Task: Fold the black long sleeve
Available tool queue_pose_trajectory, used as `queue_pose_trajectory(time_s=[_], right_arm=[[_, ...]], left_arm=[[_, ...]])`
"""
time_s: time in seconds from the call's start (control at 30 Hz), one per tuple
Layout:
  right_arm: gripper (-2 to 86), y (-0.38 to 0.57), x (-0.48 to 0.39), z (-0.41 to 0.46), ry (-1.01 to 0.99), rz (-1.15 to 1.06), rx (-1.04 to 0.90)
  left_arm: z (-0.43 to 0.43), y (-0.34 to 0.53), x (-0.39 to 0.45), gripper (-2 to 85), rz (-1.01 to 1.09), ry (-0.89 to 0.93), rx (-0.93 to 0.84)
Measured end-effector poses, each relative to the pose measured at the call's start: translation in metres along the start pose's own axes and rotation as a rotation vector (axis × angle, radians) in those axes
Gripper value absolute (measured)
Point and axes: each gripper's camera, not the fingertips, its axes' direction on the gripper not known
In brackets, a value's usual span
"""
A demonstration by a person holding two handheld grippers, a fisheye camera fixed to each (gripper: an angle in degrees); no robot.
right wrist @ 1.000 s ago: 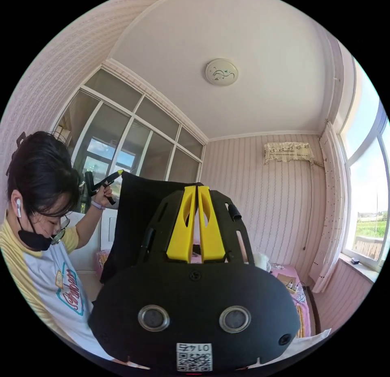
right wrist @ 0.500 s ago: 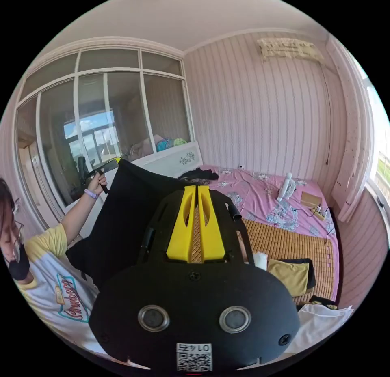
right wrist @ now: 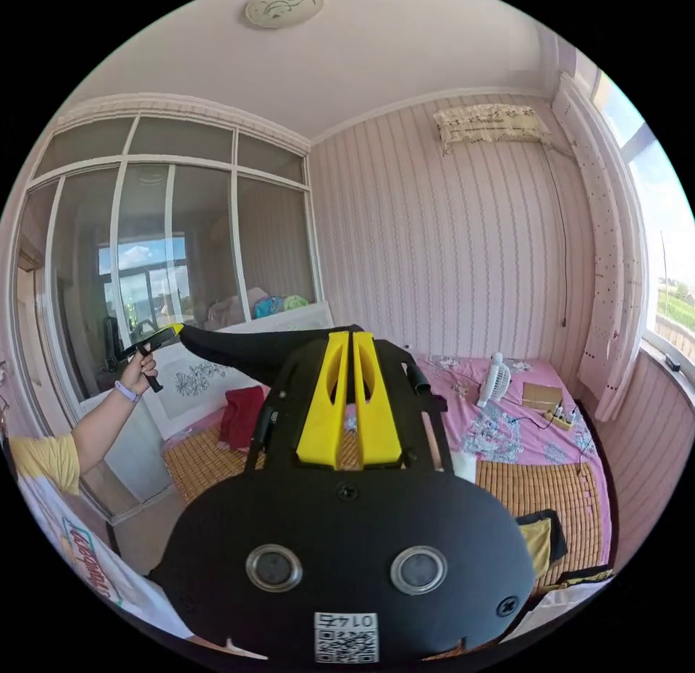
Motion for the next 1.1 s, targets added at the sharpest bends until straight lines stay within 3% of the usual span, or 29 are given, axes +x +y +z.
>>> queue_pose_trajectory(time_s=[0.2, 0.47, 0.6, 0.7, 0.9, 1.0, 1.1], right_arm=[[0.3, 0.176, 0.046, 0.082, -0.02, 0.173, -0.305], [0.7, 0.404, 0.077, 0.148, 0.016, 0.522, -0.779], [2.1, 0.447, 0.079, 0.148, 0.082, 0.593, -0.871], [5.1, 0.45, 0.08, 0.143, 0.136, 0.593, -0.861], [10.2, 0.454, 0.055, 0.164, 0.172, 0.46, -0.927], [8.7, 0.471, 0.048, 0.184, 0.203, 0.413, -1.056], [2.4, 0.472, 0.047, 0.191, 0.259, 0.378, -1.07]], left_arm=[[0.074, 0.165, -0.037, -1.0, -0.087, 0.037, -0.379], [0.138, 0.407, -0.081, -0.9, -0.442, 0.093, -0.886], [0.151, 0.456, -0.09, -0.2, -0.512, 0.082, -1.033], [0.153, 0.468, -0.101, 2.8, -0.557, 0.012, -1.037], [0.176, 0.478, -0.103, 7.1, -0.545, 0.045, -1.052], [0.204, 0.486, -0.095, 7.2, -0.488, 0.055, -1.122], [0.23, 0.499, -0.088, 3.9, -0.425, 0.032, -1.224]])
